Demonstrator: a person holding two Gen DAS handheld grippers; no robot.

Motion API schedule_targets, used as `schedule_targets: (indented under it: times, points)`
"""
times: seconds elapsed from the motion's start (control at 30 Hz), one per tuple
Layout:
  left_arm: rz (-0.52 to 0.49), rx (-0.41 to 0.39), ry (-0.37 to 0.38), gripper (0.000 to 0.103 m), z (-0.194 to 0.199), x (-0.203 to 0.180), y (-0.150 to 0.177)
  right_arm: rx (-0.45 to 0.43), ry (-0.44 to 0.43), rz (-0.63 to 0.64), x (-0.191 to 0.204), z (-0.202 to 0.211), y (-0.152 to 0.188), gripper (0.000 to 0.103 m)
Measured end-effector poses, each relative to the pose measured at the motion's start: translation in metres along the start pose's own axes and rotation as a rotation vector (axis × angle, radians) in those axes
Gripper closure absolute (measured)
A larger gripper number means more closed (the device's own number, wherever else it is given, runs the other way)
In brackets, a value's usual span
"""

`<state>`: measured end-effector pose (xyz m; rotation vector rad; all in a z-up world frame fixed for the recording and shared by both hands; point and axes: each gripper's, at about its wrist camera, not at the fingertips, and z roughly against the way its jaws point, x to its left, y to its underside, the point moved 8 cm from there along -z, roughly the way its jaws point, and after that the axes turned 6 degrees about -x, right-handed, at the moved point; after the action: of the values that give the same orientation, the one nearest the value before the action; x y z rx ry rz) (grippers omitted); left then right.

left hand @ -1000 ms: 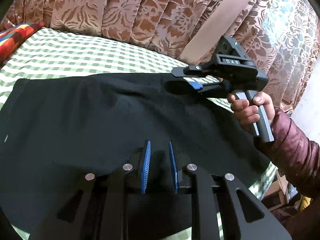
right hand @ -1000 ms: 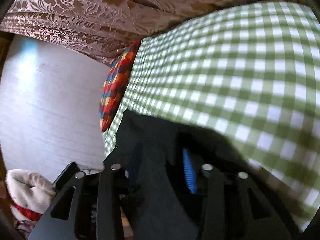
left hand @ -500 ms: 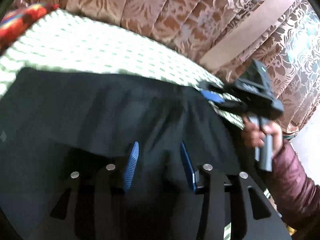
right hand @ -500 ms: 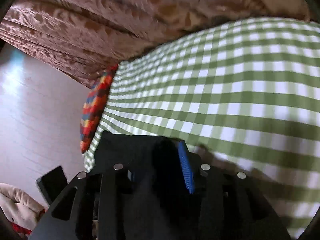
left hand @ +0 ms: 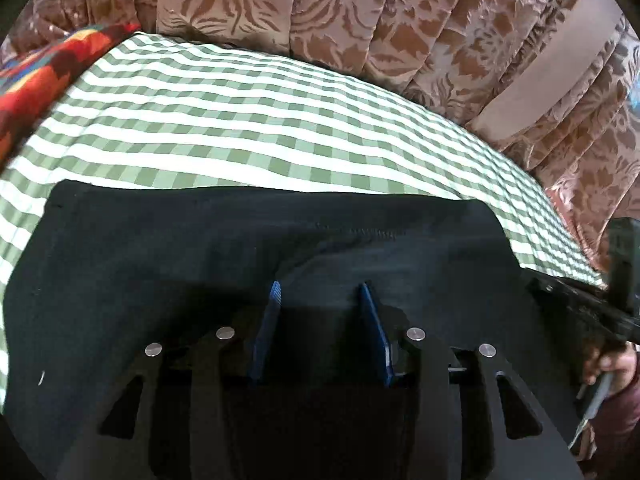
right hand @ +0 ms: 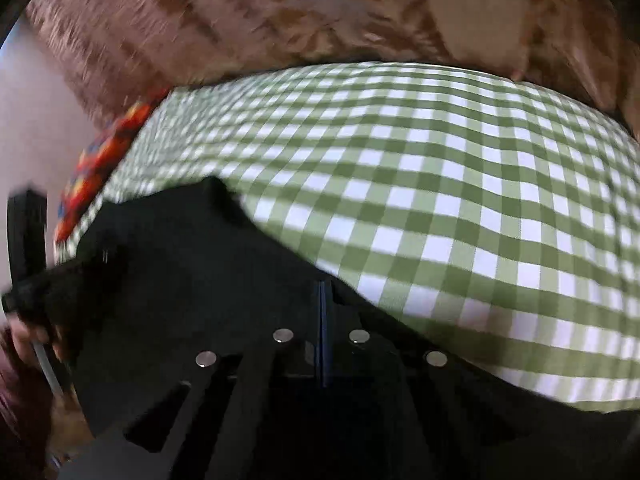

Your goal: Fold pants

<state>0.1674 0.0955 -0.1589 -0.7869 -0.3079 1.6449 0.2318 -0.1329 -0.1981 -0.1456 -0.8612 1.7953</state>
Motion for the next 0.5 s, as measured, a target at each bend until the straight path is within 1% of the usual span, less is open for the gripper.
schedule_targets:
  times: [0.07, 0.13, 0.17, 0.2, 0.23, 0.27, 0.3, 0.37, 0.43, 0.5]
  points:
    - [0.003, -0.004, -0.013, 0.061, 0.004, 0.000, 0.000, -0.024, 0.017, 0.009, 0.000, 0.000, 0.001, 0.103]
    - [0.001, -0.016, -0.013, 0.061, 0.011, -0.004, 0.003, -0.030, 0.012, 0.006, 0.000, 0.002, 0.002, 0.103]
    - [0.016, -0.026, -0.001, 0.056, 0.016, -0.005, 0.003, -0.030, 0.005, -0.004, 0.000, 0.003, 0.002, 0.103]
    - [0.053, -0.047, 0.020, 0.045, 0.027, -0.003, 0.004, -0.030, -0.002, -0.012, 0.000, 0.004, 0.002, 0.103]
    - [0.087, -0.068, 0.032, 0.042, 0.036, 0.001, 0.004, -0.030, -0.015, -0.028, -0.001, 0.006, 0.002, 0.103]
    - [0.131, -0.094, 0.045, 0.042, 0.046, 0.006, 0.004, -0.033, -0.022, -0.038, -0.002, 0.011, 0.003, 0.103]
    - [0.190, -0.122, 0.060, 0.042, 0.062, 0.019, 0.005, -0.037, -0.030, -0.048, -0.003, 0.016, 0.003, 0.102]
    - [0.273, -0.172, 0.065, 0.042, 0.088, 0.042, 0.007, -0.048, -0.037, -0.055, 0.003, 0.025, 0.002, 0.096]
    - [0.363, -0.227, 0.031, 0.042, 0.123, 0.079, 0.014, -0.079, -0.042, -0.050, 0.015, 0.039, 0.000, 0.071]
    - [0.429, -0.268, -0.013, 0.042, 0.153, 0.113, 0.023, -0.109, -0.046, -0.047, 0.022, 0.054, 0.001, 0.068]
